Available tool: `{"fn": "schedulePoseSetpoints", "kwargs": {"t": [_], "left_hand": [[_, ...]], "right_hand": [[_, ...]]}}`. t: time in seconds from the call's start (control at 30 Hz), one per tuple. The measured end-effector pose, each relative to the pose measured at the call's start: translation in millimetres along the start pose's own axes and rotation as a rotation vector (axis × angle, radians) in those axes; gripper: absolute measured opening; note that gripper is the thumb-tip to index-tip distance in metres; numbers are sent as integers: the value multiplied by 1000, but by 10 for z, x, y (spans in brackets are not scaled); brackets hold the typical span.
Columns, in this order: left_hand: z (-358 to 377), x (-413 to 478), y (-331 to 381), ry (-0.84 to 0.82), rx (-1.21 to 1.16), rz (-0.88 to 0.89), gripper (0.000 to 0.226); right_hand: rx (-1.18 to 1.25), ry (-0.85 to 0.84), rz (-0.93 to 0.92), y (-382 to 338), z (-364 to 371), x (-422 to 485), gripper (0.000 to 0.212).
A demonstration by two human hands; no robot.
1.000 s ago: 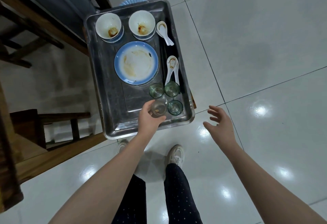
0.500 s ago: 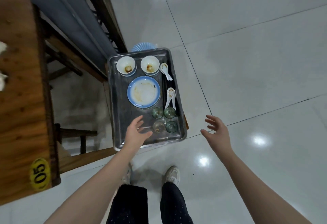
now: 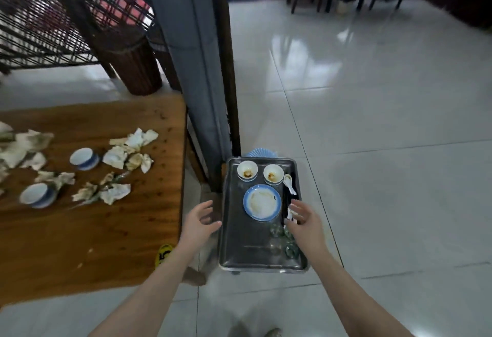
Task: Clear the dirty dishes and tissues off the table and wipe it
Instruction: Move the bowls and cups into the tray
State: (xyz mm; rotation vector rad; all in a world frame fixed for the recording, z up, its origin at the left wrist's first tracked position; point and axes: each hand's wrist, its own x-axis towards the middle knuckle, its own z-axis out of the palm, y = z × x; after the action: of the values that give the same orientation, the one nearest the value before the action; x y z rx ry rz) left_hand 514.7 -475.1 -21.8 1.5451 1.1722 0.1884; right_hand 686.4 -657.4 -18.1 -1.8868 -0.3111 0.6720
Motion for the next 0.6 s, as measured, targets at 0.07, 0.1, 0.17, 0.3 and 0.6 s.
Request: {"fn": "schedulePoseSetpoints", "kwargs": {"t": [0.07, 0.1, 0.17, 0.3, 0.6], "left_hand": [[-339, -114, 14, 20, -22, 24, 63], [-526, -171, 8, 33, -44, 33, 61], [-915, -273, -28, 67, -81, 47, 57], [-1722, -463, -198, 115, -189, 51, 54], [-3330, -969, -808, 234, -246, 9, 53]], "right_hand": [[0, -21, -16, -203, 229, -105, 45], [2, -23, -32, -292, 354, -168, 44], [21, -21, -55, -450, 631, -314, 40], [-12, -63, -93, -718, 1266, -684, 40], [-54, -175, -132, -1052, 2654, -1414, 39]]}}
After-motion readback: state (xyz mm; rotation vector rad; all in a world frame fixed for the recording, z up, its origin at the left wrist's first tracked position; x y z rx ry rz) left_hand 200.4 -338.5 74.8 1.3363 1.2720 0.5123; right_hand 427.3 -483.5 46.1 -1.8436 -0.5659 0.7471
